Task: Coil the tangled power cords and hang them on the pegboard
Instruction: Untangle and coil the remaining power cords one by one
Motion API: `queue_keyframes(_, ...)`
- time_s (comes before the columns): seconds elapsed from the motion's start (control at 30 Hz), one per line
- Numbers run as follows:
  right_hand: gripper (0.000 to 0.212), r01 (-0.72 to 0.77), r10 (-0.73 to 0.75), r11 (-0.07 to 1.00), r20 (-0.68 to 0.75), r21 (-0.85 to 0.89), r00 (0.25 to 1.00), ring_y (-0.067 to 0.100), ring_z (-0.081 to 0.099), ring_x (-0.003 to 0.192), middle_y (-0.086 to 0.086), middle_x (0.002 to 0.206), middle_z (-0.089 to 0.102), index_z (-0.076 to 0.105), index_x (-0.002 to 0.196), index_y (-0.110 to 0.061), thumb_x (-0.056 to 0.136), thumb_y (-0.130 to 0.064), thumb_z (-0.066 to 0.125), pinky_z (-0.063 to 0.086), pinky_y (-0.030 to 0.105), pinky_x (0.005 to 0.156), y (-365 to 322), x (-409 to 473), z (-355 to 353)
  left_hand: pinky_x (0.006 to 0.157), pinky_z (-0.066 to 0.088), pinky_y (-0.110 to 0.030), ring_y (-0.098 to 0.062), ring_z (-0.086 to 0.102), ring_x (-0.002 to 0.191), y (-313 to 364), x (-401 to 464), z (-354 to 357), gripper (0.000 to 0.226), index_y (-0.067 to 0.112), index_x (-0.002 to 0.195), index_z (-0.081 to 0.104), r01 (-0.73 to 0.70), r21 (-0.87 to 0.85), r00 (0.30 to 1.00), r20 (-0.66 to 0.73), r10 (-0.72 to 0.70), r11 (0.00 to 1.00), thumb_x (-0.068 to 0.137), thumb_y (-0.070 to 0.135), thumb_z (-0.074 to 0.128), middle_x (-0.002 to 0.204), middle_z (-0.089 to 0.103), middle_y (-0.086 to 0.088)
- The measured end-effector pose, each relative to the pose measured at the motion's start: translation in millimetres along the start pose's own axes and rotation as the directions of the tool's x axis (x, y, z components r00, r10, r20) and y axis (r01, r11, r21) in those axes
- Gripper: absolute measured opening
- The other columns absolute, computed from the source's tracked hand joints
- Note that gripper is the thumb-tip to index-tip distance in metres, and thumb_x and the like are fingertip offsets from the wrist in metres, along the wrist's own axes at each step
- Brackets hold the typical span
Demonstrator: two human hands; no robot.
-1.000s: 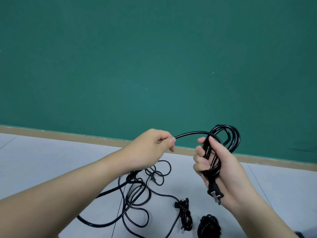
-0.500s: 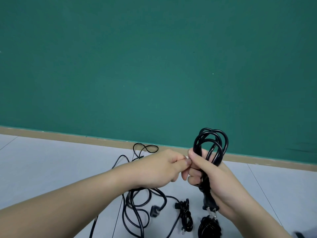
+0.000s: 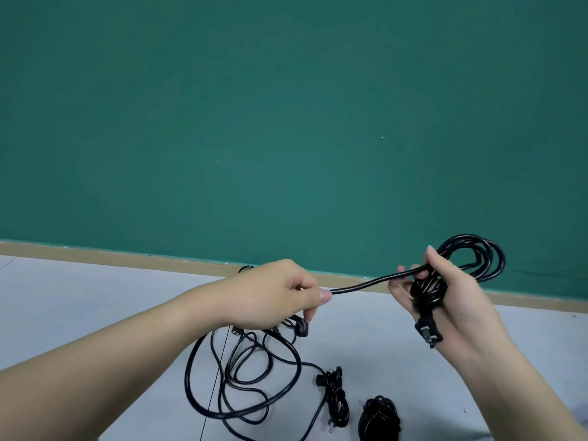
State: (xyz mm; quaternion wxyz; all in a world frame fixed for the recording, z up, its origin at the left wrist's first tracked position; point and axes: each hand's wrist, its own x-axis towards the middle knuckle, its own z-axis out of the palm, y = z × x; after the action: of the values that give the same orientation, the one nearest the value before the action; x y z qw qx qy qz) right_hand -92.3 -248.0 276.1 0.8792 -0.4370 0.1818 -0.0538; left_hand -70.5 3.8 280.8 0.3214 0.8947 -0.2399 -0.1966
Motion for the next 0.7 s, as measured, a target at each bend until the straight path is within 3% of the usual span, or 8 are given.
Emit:
queue_keyframes(0.1,0.021,-0.011,0.011,1.000,-0.002,-0.012,1.000,0.029,0.075,0.098,0.001,0.074,0.047,0.049,0.091,-0.015,0.100,-0.025,0.065,0.062,0.045,0.087,6,-4,0,0.055,0.027,-0.030,-0.018,0.032,0.057,1,-3,-2,0.044,0.019,0.081,0.067,-0.041,0.006,0.999,0.008,0.041,0.999,0.103,0.054,0.050,0.064,0.038,0.000)
queue_keyframes(0.2,0.021,-0.004,0.004,1.000,-0.009,-0.010,1.000,0.030,0.077,0.097,-0.001,0.078,0.046,0.046,0.099,-0.018,0.099,-0.026,0.066,0.057,0.042,0.096,8,-7,2,0.056,0.032,-0.028,-0.016,0.034,0.057,7,-7,-1,0.045,0.016,0.081,0.066,-0.088,-0.047,0.996,0.020,0.089,0.995,0.105,0.050,0.048,0.062,0.042,0.009)
queue_keyframes(0.27,0.024,-0.015,0.015,1.000,-0.002,0.009,1.000,0.023,0.075,0.080,0.001,0.081,0.049,0.046,0.103,-0.018,0.097,-0.024,0.068,0.061,0.037,0.080,8,-7,2,0.058,0.031,-0.030,-0.020,0.034,0.060,11,-10,0,0.045,0.018,0.080,0.065,-0.114,-0.082,0.992,0.053,0.119,0.990,0.105,0.051,0.048,0.064,0.042,0.005)
queue_keyframes(0.4,0.023,-0.056,0.057,0.997,0.022,-0.045,0.998,0.015,0.044,0.058,0.003,0.080,0.049,0.049,0.094,-0.017,0.093,-0.022,0.071,0.051,0.026,0.055,13,-11,3,0.058,0.027,-0.033,-0.023,0.030,0.061,18,-14,3,0.043,0.022,0.076,0.067,-0.147,-0.063,0.978,0.138,0.154,0.987,0.106,0.048,0.050,0.057,0.036,0.008)
queue_keyframes(0.5,0.027,-0.041,0.061,0.975,0.088,-0.217,0.994,0.013,0.033,0.053,-0.002,0.070,0.042,0.045,0.085,-0.021,0.093,-0.021,0.072,0.039,0.023,0.050,20,-15,5,0.053,0.023,-0.030,-0.019,0.027,0.055,18,-16,3,0.041,0.018,0.078,0.068,-0.131,-0.038,0.976,0.173,0.136,0.991,0.104,0.048,0.055,0.057,0.031,0.002)
queue_keyframes(0.6,0.035,0.059,0.007,0.906,0.153,-0.419,0.988,0.011,0.032,0.050,-0.007,0.064,0.033,0.043,0.078,-0.025,0.091,-0.019,0.075,0.038,0.024,0.049,23,-17,6,0.054,0.025,-0.029,-0.015,0.029,0.054,13,-16,-5,0.042,0.015,0.074,0.063,-0.098,-0.004,0.985,0.142,0.098,0.995,0.100,0.048,0.061,0.054,0.036,0.010)
queue_keyframes(0.7,0.033,0.164,-0.114,0.820,0.124,-0.548,0.986,0.014,0.035,0.050,-0.003,0.063,0.036,0.050,0.077,-0.024,0.084,-0.027,0.082,0.039,0.030,0.055,7,-14,3,0.053,0.028,-0.029,-0.015,0.031,0.054,9,-16,-13,0.046,0.016,0.067,0.053,-0.074,0.090,0.992,0.110,0.064,0.993,0.097,0.049,0.065,0.054,0.038,0.010)
